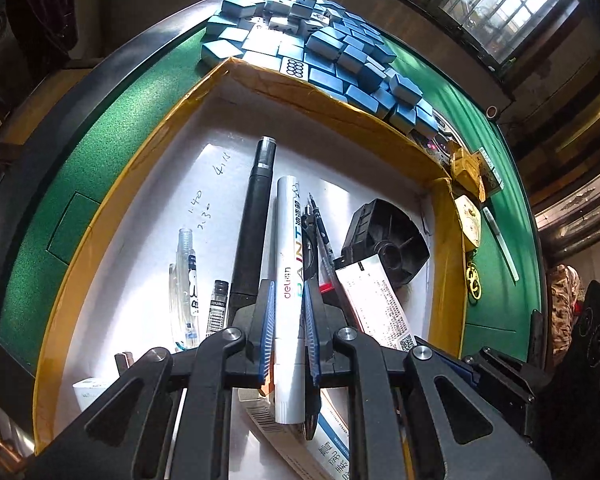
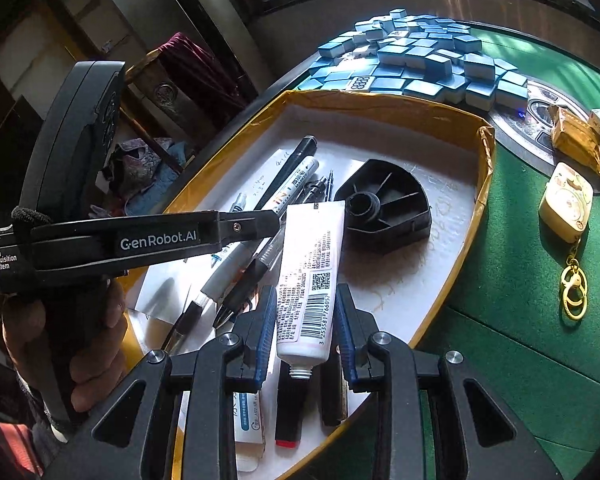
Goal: Organize objects
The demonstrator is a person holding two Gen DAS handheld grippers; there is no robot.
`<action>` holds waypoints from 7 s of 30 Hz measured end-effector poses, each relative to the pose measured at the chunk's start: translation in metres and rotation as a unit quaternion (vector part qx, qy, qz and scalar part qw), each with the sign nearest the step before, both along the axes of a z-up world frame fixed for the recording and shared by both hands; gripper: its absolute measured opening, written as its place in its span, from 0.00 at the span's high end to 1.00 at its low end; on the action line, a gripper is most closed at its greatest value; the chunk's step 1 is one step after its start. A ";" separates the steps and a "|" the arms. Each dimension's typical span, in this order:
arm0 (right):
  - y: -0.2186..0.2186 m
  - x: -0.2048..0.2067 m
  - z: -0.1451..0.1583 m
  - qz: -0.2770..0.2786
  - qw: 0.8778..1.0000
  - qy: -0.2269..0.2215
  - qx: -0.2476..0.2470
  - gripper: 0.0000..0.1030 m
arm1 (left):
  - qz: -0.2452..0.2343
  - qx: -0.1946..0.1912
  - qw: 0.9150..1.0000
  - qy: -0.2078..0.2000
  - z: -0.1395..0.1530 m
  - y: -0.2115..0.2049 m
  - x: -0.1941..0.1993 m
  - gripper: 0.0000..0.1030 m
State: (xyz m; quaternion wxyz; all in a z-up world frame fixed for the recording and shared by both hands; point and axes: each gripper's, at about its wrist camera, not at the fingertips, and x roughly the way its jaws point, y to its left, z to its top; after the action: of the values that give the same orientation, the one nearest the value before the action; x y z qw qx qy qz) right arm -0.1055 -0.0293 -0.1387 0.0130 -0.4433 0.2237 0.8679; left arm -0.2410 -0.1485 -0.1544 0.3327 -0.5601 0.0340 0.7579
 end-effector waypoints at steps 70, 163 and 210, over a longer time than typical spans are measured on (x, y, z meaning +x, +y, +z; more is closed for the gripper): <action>0.266 0.129 0.005 -0.291 0.956 -0.007 0.039 0.49 | -0.151 -0.057 0.985 0.069 0.013 0.246 0.082 0.49; 0.048 0.042 0.064 -0.070 0.994 0.084 -0.015 0.92 | -0.003 0.071 0.996 0.048 0.103 -0.011 0.033 0.57; 0.011 0.007 0.014 -0.028 0.998 0.048 -0.041 0.57 | 0.030 -0.023 0.989 0.140 0.030 -0.017 0.027 0.42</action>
State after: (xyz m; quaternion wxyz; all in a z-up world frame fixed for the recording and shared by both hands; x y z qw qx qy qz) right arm -0.0990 -0.0184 -0.1250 0.0085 -0.3949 0.2720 0.8775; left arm -0.2143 -0.1655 -0.1246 0.2885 -0.4573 0.0809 0.8373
